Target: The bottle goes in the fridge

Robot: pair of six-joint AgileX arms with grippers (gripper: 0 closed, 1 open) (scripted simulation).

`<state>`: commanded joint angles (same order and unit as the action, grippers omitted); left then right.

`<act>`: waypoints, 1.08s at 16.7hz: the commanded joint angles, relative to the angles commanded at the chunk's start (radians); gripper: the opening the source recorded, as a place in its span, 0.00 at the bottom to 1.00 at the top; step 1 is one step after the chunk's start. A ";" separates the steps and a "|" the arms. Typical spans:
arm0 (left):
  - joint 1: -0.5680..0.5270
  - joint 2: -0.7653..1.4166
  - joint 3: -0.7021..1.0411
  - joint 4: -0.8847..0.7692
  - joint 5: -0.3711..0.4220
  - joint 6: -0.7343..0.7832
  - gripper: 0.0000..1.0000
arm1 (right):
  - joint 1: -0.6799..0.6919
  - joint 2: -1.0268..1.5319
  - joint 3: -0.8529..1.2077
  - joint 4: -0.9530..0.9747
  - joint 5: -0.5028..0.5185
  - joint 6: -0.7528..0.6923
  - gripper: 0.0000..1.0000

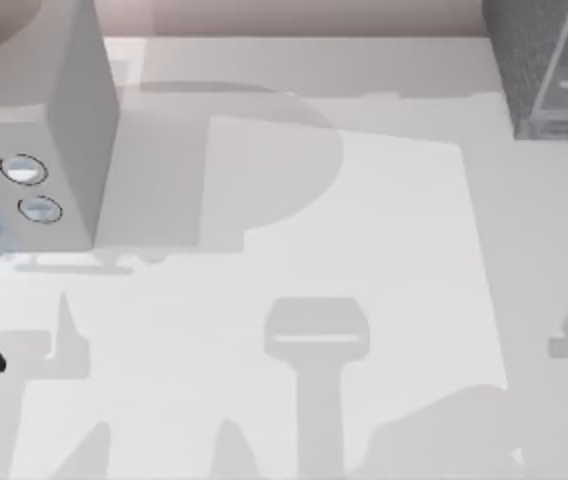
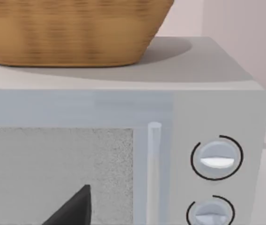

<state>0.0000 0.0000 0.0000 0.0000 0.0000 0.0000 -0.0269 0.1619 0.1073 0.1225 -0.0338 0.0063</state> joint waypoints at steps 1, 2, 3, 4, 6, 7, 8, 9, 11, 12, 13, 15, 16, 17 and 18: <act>0.000 0.000 0.000 0.000 0.000 0.000 1.00 | -0.011 0.063 0.038 0.043 -0.010 0.002 0.01; 0.000 0.000 0.000 0.000 0.000 0.000 1.00 | -0.023 0.137 0.079 0.091 -0.020 0.003 0.01; 0.000 0.000 0.000 0.000 0.000 0.000 1.00 | -0.036 0.221 0.124 0.142 -0.031 0.005 0.01; 0.000 0.000 0.000 0.000 0.000 0.000 1.00 | -0.051 0.315 0.171 0.197 -0.043 0.006 0.01; 0.000 0.000 0.000 0.000 0.000 0.000 1.00 | -0.081 0.533 0.271 0.311 -0.066 0.009 0.01; 0.000 0.000 0.000 0.000 0.000 0.000 1.00 | -0.097 0.656 0.322 0.370 -0.079 0.010 0.01; 0.000 0.000 0.000 0.000 0.000 0.000 1.00 | -0.112 0.785 0.373 0.429 -0.092 0.011 0.01; 0.000 0.000 0.000 0.000 0.000 0.000 1.00 | -0.127 0.916 0.424 0.488 -0.104 0.011 0.01; 0.000 0.000 0.000 0.000 0.000 0.000 1.00 | -0.156 1.175 0.524 0.602 -0.129 0.012 0.01; 0.000 0.000 0.000 0.000 0.000 0.000 1.00 | -0.170 1.295 0.572 0.657 -0.142 0.012 0.01; 0.000 0.000 0.000 0.000 0.000 0.000 1.00 | -0.183 1.406 0.618 0.710 -0.154 0.012 0.01; 0.000 0.000 0.000 0.000 0.000 0.000 1.00 | -0.206 1.598 0.702 0.807 -0.176 0.012 0.01; 0.000 0.000 0.000 0.000 0.000 0.000 1.00 | -0.216 1.678 0.739 0.850 -0.186 0.011 0.01; 0.000 0.000 0.000 0.000 0.000 0.000 1.00 | -0.225 1.748 0.773 0.889 -0.195 0.011 0.01; 0.000 0.000 0.000 0.000 0.000 0.000 1.00 | -0.233 1.808 0.803 0.923 -0.202 0.010 0.01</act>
<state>0.0000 0.0000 0.0000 0.0000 0.0000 0.0000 -0.2604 1.9698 0.9103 1.0454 -0.2362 0.0164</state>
